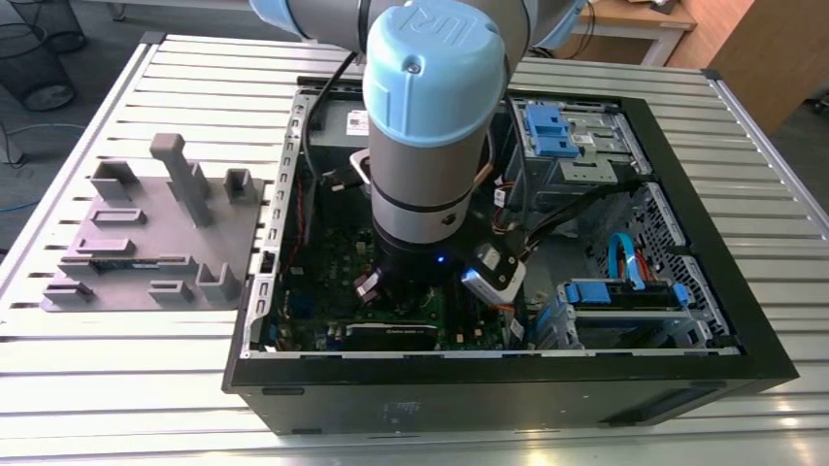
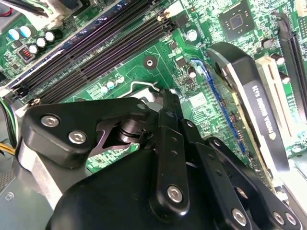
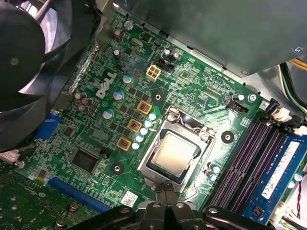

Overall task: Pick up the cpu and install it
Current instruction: 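Close the cpu cover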

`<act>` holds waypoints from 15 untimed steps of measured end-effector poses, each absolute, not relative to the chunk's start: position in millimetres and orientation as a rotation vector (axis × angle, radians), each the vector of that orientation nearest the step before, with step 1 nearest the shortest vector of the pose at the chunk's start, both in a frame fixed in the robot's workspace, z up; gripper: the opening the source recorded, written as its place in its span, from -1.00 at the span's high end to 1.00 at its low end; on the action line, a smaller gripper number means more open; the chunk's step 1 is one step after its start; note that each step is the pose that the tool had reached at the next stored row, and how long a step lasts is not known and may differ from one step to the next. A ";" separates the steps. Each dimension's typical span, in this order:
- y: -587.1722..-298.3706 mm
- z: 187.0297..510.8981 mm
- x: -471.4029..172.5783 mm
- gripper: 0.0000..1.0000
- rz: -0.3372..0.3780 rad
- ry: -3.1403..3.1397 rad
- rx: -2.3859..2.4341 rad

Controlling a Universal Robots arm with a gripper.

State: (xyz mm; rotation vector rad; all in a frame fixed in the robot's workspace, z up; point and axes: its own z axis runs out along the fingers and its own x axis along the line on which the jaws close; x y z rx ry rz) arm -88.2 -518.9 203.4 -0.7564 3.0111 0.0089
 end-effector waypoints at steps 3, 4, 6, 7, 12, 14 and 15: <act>-519.1 202.0 -88.2 0.79 0.006 3.013 -0.750; -519.1 201.5 -88.1 0.79 0.005 3.013 -0.750; -519.1 200.5 -88.1 0.79 0.005 3.014 -0.749; -519.1 199.9 -88.2 0.79 0.005 3.014 -0.749; -519.2 198.2 -88.2 0.79 0.004 3.014 -0.749; -519.1 198.0 -87.8 0.79 0.005 3.014 -0.749; -519.1 197.9 -87.1 0.79 0.005 3.014 -0.749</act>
